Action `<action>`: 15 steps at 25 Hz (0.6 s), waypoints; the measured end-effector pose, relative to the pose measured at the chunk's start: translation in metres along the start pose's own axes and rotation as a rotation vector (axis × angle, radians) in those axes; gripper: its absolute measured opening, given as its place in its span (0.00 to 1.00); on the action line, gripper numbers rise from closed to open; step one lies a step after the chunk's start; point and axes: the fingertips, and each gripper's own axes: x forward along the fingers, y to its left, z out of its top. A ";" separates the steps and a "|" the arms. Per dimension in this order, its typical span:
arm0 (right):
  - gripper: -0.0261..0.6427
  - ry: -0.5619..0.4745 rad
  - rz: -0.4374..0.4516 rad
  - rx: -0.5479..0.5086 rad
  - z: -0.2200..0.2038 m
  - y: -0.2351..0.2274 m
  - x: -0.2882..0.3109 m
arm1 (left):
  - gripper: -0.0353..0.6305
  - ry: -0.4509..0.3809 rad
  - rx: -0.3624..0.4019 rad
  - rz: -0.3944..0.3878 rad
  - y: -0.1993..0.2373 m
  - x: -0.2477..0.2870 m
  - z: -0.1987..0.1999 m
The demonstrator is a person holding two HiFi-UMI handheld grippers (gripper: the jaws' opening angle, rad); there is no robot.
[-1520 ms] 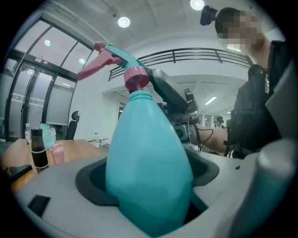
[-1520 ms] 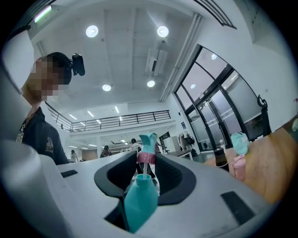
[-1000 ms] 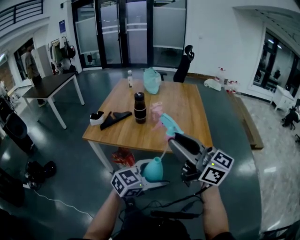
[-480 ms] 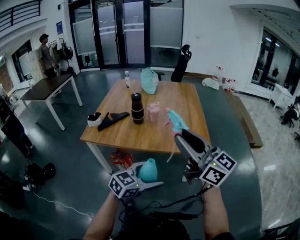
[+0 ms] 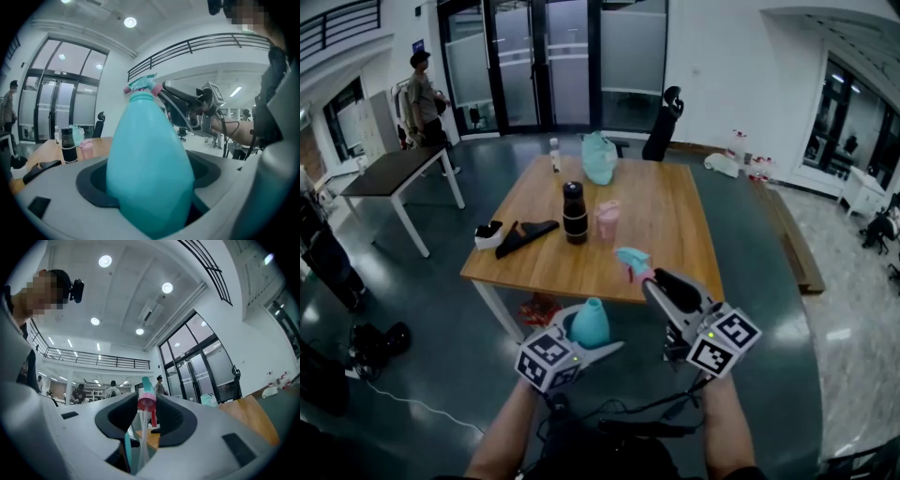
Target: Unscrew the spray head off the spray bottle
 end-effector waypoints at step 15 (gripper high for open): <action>0.23 0.045 -0.030 0.043 -0.031 -0.002 -0.004 | 0.71 -0.042 -0.016 0.027 0.006 -0.001 0.015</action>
